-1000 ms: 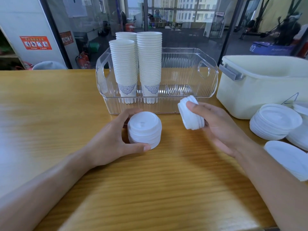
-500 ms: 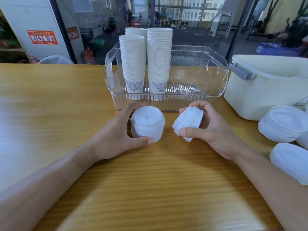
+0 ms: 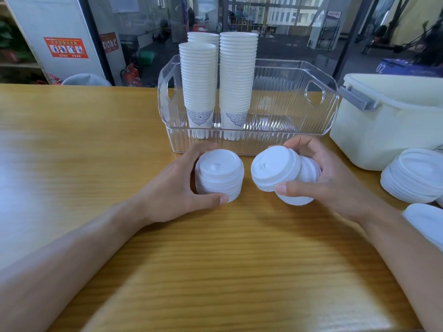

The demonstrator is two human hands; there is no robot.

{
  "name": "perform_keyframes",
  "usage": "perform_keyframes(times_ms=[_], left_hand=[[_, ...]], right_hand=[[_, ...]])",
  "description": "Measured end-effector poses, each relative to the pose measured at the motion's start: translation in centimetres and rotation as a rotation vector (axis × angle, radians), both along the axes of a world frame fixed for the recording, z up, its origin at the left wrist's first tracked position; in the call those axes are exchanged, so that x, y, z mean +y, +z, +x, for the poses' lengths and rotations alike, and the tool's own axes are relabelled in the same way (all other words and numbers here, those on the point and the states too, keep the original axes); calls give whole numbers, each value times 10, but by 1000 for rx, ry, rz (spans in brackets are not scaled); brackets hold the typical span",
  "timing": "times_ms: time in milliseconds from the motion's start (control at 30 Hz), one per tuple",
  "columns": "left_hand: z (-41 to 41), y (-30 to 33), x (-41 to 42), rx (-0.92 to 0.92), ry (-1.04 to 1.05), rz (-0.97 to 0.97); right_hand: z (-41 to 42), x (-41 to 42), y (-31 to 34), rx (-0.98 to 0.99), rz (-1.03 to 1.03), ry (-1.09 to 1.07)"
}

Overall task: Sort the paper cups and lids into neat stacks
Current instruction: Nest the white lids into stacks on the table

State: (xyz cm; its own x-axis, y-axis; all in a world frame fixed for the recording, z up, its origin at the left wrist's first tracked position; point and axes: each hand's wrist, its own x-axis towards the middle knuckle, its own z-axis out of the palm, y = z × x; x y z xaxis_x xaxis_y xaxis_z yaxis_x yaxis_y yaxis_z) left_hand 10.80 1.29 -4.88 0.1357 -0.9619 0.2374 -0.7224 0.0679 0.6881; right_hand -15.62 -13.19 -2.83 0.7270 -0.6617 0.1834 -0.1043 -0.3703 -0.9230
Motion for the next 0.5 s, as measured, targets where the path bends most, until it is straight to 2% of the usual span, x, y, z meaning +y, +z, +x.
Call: perform_keyframes(times_ms=[233,367,500], left_hand=[[-1,1,2,19,-8,6],[-1,2,2,45,-11,10],[-1,1,1,50,-23,8]], right_hand=[[-7,-7,-1,162,-152,-20],[-9,-12,-4,256,-267,-98],[-1,-1,-7,258,-319,-215]])
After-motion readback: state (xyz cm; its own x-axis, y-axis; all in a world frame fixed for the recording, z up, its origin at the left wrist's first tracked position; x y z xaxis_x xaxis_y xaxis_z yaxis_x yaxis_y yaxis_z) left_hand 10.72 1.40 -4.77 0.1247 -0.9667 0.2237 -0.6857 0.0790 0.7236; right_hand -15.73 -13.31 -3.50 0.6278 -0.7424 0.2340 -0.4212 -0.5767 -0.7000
